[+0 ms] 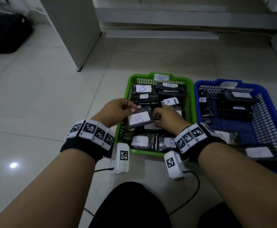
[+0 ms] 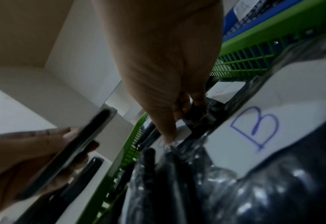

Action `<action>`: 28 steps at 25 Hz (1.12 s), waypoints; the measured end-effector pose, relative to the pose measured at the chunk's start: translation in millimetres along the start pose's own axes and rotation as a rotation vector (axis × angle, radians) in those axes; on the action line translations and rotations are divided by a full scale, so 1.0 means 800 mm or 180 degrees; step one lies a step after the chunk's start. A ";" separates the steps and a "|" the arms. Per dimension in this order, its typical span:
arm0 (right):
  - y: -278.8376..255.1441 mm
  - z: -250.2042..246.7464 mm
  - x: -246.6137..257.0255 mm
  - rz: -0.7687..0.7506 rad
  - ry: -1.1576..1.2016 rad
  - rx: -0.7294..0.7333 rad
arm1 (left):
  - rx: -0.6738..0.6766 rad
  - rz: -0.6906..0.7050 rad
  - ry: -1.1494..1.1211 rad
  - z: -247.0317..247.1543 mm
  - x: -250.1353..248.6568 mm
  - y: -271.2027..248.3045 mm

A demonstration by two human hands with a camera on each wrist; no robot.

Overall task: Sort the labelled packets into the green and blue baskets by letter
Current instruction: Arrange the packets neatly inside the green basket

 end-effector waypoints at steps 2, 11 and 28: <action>-0.001 -0.008 -0.008 0.0029 0.0051 -0.0239 | -0.0147 0.0047 -0.0046 0.013 0.002 0.007; -0.018 -0.045 -0.050 0.0793 0.1951 -0.0636 | -0.0361 0.0180 0.2005 0.053 0.020 0.012; -0.033 -0.019 -0.046 0.0236 -0.0150 -0.0613 | 0.0936 0.0256 0.3162 0.060 0.014 0.002</action>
Point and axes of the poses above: each hand's wrist, its own y-axis towards the middle knuckle, its own z-axis out of the palm, x = y × z, the point moved 1 cm from there along y, towards the middle knuckle, and after that the axes turned 11 degrees about z, right-handed, at the moved point
